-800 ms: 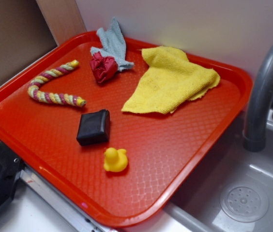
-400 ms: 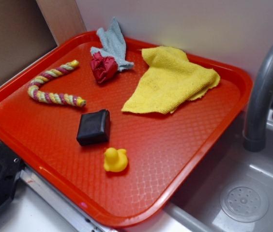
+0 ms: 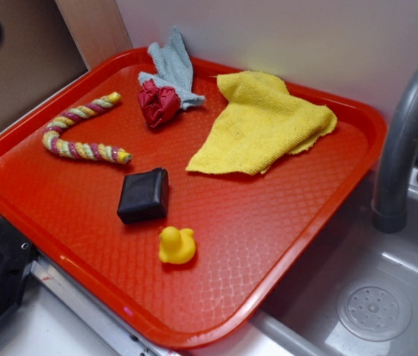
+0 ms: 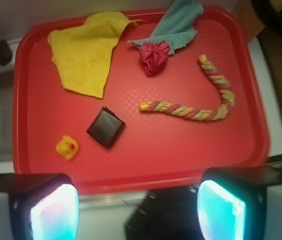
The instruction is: Grab the yellow duck.
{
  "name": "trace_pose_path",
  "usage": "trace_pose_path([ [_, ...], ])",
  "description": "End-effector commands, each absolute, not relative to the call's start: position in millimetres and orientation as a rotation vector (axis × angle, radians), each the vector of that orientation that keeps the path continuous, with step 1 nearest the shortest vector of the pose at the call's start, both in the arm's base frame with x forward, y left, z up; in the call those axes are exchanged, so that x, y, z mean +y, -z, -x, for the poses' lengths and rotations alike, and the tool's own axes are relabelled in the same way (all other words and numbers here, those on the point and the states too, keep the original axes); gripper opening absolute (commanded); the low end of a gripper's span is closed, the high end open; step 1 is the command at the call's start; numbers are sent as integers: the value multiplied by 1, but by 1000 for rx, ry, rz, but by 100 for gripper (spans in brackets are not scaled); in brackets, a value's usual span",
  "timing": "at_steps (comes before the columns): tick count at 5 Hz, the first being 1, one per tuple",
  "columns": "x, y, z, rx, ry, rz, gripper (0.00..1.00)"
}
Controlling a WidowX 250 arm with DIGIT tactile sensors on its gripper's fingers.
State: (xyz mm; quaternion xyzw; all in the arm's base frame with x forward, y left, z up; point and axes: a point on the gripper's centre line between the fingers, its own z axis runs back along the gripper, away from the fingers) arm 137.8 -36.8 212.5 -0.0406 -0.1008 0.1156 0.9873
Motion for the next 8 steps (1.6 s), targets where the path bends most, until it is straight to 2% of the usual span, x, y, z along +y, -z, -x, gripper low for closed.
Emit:
trace_pose_path([
  [1, -98, -165, -169, -181, -153, 243, 100],
  [2, -123, -146, -170, -148, -55, 285, 100],
  [4, -150, -104, -172, -86, 18, 247, 100],
  [6, -162, -62, -172, -73, 66, 143, 100],
  [8, -167, -34, -167, -28, 84, 62, 100],
])
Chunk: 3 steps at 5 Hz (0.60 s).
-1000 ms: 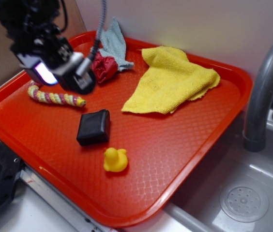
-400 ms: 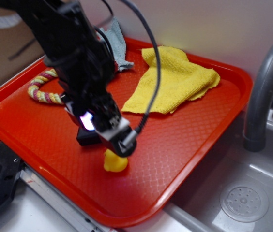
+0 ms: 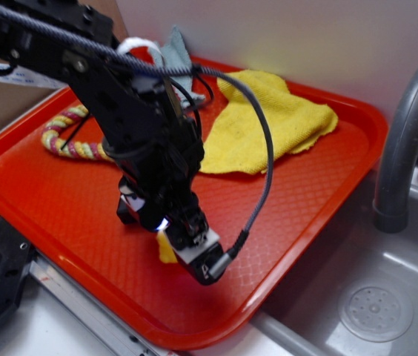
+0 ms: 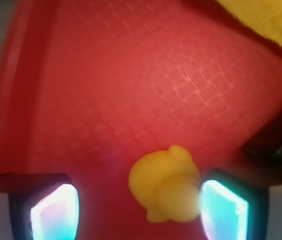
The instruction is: Grab the yellow duck.
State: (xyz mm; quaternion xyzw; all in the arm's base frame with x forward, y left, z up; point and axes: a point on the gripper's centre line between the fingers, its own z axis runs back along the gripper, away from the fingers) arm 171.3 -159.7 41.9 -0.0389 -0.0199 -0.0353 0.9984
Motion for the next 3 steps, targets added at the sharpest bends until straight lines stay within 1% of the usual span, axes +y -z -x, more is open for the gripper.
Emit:
trace_pose_path([
  [1, -164, -23, -167, -2, 63, 42, 100],
  [2, -165, -17, -166, 11, 59, 6, 20],
  [3, -166, -16, -162, 9, 71, -9, 0],
])
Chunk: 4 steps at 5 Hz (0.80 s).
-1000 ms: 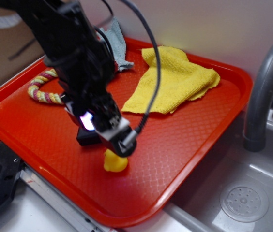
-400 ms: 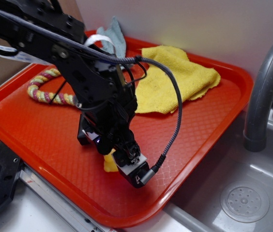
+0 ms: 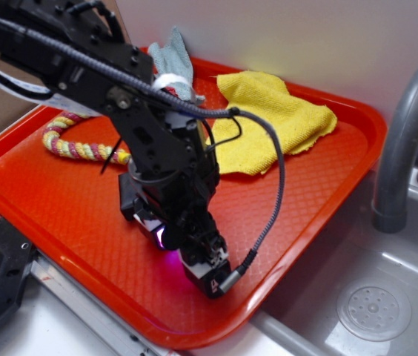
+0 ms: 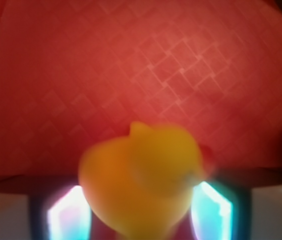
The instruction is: Grab the yellow duck.
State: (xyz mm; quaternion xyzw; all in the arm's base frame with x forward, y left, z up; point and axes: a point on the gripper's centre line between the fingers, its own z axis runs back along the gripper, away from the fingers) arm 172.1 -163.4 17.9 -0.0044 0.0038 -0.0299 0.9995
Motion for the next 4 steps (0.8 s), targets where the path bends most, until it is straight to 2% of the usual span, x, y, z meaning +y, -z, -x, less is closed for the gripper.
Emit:
trace_pose_path([
  [1, -163, -15, -162, 1, 53, -11, 0],
  [2, -157, -28, -168, -17, 40, -17, 0],
  [3, -133, -78, -182, -67, -7, -2, 0],
  [4, -96, -129, -196, -134, -136, -101, 0],
])
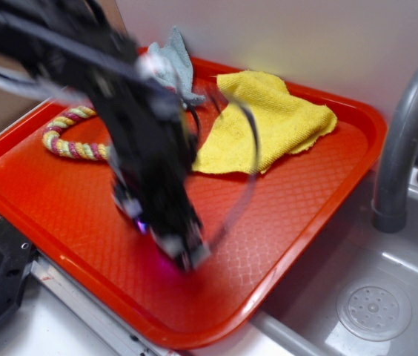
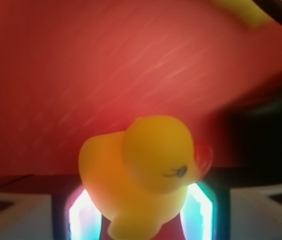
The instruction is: Grab the yellow duck.
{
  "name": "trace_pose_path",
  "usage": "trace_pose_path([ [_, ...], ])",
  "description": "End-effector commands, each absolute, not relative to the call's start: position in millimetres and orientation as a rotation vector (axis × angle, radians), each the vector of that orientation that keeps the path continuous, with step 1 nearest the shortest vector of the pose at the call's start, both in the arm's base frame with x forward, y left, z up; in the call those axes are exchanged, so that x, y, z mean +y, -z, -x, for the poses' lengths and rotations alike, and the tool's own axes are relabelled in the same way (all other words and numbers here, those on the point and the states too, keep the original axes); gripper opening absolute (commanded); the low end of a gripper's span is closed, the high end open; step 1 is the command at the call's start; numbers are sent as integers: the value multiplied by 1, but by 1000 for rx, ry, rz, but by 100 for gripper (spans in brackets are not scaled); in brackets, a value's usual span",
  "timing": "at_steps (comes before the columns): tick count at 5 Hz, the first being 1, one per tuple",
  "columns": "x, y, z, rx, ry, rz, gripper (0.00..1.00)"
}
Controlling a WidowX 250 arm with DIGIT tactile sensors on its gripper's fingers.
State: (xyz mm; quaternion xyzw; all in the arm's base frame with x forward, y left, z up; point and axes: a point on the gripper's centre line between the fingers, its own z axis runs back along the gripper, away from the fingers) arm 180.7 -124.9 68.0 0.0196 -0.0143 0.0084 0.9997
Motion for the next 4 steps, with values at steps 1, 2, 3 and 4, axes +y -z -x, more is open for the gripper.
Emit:
trace_pose_path([
  [1, -56, -161, -206, -168, -222, -76, 0],
  [2, -21, -187, -209, -179, -285, -29, 0],
  [3, 0, -208, -210, -230, -384, -29, 0],
  [4, 3, -205, -221, -225, -396, -8, 0],
])
